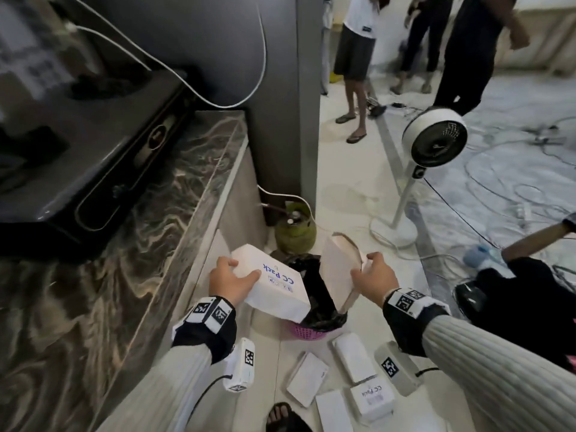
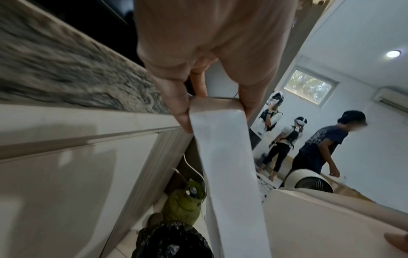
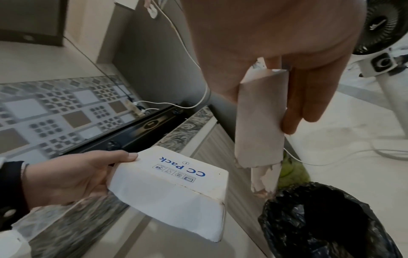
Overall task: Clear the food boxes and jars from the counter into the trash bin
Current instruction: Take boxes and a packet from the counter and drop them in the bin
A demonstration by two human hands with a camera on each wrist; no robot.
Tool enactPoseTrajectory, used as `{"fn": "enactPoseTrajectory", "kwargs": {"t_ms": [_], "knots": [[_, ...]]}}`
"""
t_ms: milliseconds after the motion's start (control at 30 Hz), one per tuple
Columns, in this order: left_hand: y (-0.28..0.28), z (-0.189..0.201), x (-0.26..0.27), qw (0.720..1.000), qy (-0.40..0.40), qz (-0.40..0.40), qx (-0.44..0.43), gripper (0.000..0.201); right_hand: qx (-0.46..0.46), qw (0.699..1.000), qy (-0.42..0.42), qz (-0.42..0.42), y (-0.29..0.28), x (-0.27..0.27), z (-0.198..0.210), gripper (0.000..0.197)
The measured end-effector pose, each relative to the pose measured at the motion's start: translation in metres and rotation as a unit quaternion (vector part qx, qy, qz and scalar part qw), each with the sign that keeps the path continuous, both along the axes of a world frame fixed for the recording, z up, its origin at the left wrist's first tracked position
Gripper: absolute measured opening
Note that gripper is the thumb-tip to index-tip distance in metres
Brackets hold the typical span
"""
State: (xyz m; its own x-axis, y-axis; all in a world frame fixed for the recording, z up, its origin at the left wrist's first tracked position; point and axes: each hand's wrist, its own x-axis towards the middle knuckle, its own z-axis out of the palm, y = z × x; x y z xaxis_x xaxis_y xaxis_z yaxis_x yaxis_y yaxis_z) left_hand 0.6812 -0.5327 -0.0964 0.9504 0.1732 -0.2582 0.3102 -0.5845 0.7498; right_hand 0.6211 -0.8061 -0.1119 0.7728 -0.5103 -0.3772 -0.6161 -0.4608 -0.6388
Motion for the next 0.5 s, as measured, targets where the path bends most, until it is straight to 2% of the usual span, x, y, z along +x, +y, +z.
{"fn": "enactPoseTrajectory", "kwargs": {"t_ms": [200,333,500], "knots": [[-0.022,-0.028,0.077,0.994,0.061,-0.089,0.030,0.061,-0.007,0.998,0.062,-0.004,0.016,0.057,-0.022,0.085],[-0.035,-0.041,0.095,0.978,0.133,-0.155,0.038,0.068,-0.014,0.995,0.098,0.010,0.019,0.072,-0.030,0.080],[-0.029,-0.045,0.094,0.971,0.158,-0.174,0.041,0.068,-0.022,0.992,0.116,0.031,0.019,0.078,-0.028,0.070]]}}
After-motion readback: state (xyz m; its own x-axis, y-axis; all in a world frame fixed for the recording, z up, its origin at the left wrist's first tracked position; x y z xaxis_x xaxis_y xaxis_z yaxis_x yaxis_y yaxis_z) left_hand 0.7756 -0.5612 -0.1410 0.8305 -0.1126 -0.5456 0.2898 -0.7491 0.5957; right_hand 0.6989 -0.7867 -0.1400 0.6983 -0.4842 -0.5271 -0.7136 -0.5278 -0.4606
